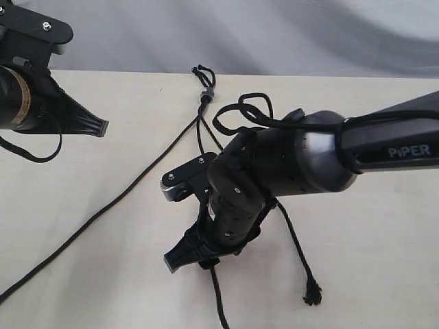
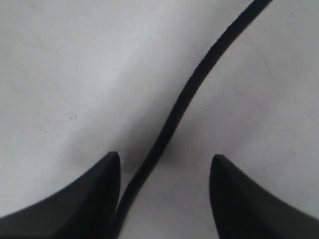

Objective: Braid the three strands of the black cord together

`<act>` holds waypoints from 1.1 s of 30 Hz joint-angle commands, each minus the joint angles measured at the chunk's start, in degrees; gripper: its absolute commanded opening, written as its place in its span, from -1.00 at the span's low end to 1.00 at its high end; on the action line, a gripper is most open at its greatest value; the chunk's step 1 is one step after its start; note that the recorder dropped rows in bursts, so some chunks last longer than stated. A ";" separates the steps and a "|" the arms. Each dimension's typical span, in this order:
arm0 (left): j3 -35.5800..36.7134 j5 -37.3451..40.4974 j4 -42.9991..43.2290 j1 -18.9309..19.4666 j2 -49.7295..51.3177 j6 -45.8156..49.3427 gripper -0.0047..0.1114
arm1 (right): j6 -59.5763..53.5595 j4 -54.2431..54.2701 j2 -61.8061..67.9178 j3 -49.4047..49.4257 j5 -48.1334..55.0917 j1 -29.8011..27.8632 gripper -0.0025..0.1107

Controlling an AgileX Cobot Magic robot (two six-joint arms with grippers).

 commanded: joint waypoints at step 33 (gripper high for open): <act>-0.24 -2.41 0.14 0.09 -0.46 0.40 -0.92 | -14.06 4.35 5.55 -4.41 6.65 -20.36 -0.96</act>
